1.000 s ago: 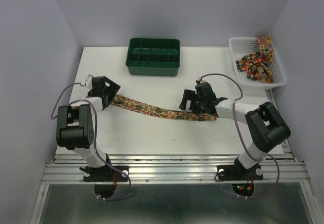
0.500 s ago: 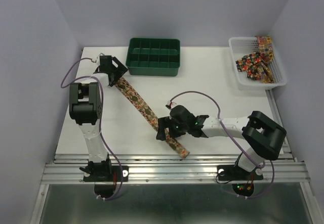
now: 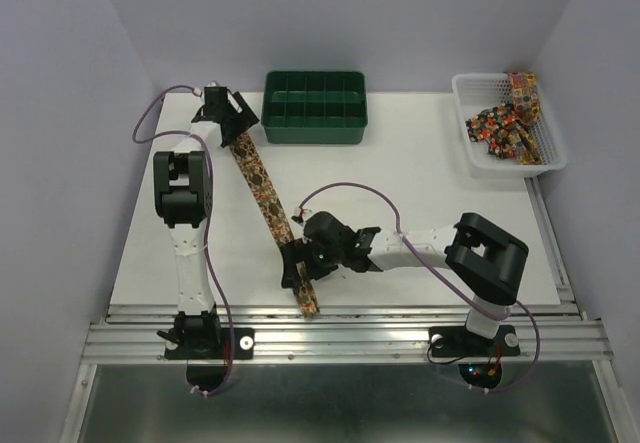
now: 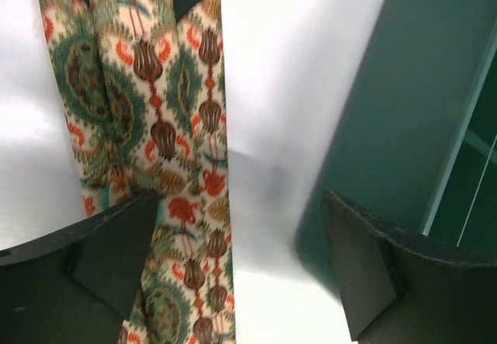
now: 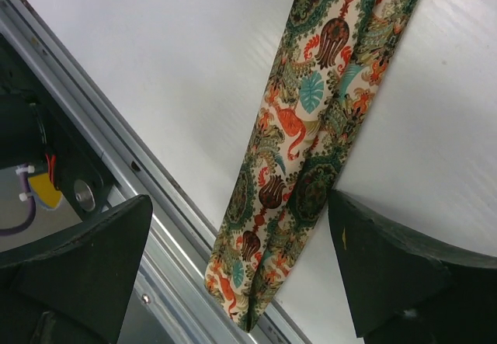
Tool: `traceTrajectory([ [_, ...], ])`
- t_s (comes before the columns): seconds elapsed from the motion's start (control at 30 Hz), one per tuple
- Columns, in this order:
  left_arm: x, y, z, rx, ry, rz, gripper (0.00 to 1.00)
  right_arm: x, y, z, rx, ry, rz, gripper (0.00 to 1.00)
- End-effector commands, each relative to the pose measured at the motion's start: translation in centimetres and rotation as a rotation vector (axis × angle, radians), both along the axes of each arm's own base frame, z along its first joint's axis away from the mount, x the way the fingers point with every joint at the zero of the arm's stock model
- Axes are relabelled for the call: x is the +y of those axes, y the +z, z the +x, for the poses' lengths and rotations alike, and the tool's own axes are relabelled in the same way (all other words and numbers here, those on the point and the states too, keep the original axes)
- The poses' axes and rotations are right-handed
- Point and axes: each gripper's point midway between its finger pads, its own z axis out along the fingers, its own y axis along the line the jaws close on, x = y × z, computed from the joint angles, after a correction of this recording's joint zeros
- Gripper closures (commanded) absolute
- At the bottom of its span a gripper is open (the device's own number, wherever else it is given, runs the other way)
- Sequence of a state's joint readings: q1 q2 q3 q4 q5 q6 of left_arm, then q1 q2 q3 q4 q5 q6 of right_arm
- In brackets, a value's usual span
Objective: Roll the ties
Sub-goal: Flatten the tie, then roll the tie
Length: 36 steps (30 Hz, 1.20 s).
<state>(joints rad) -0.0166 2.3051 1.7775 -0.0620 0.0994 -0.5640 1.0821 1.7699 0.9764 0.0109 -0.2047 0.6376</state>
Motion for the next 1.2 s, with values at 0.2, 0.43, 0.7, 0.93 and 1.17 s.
traceTrajectory([
  [0.2,0.8,-0.1,2.2,0.064,-0.032,0.069,0.01,0.4,1.4,2.2,-0.125,-0.017,-0.052,0.0],
  [0.43,1.5,7.4,0.7,-0.042,-0.028,0.119,0.01,-1.3,3.8,3.3,-0.34,0.092,-0.074,0.0],
  [0.7,2.1,19.5,-6.5,-0.23,0.013,0.138,0.01,-3.8,5.5,0.1,-0.463,0.176,-0.086,0.0],
  [0.93,-0.3,17.1,-17.1,-0.226,0.041,0.064,0.01,-4.1,2.6,-6.1,-0.442,0.297,-0.139,0.0],
  [1.17,-4.3,10.9,-27.9,-0.203,0.032,-0.015,0.01,-4.6,0.2,-4.5,-0.433,0.032,-0.277,0.09],
])
